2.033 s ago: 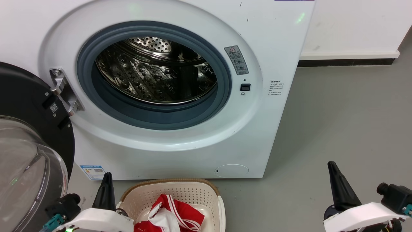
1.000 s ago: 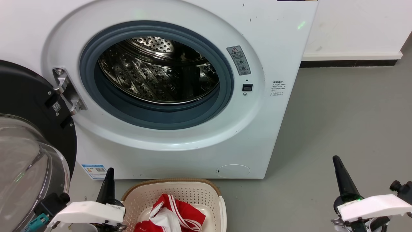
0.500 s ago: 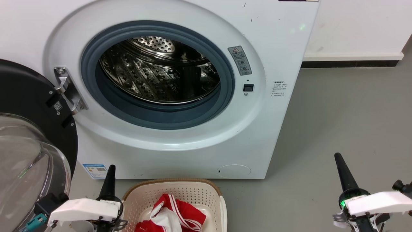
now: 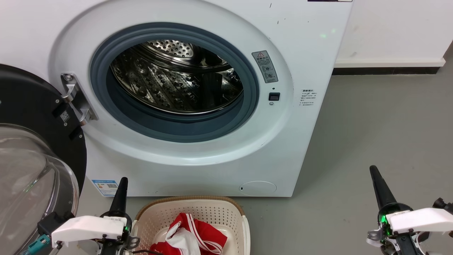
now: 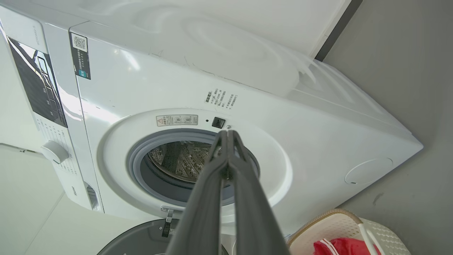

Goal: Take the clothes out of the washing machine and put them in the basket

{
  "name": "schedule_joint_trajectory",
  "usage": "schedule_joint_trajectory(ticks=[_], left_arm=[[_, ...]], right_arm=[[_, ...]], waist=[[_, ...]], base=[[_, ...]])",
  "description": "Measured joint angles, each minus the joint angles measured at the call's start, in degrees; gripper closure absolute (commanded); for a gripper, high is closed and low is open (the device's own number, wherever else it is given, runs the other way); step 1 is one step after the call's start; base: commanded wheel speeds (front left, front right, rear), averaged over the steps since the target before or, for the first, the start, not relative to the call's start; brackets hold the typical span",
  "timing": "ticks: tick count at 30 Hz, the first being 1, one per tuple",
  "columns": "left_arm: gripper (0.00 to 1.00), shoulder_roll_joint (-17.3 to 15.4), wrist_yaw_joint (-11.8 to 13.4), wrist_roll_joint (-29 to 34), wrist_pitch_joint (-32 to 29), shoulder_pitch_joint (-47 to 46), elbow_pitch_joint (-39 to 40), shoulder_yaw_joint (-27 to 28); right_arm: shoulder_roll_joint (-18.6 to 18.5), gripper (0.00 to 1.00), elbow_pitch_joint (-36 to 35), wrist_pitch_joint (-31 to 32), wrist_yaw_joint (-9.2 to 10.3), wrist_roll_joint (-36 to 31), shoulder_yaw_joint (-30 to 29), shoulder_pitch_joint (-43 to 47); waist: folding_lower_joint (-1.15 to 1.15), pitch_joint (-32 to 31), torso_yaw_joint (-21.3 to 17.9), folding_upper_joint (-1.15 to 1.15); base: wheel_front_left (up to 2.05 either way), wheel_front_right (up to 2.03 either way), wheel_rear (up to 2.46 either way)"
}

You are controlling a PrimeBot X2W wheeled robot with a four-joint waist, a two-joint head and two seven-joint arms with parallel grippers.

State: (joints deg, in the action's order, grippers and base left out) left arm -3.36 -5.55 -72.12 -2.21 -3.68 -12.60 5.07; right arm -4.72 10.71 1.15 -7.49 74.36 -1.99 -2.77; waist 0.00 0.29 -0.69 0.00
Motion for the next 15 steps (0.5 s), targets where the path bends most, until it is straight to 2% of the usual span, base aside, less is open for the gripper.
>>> schedule_joint_trajectory(ticks=[15], left_arm=[[1.00,0.2,-0.6,-7.6,-1.7,-0.7,-0.6,0.6]], right_arm=[[0.0,1.00,1.1,1.3,0.00,7.5,-0.8,-0.9]], waist=[[0.00,0.0,0.2,0.00]], base=[[0.00,0.00,0.00]])
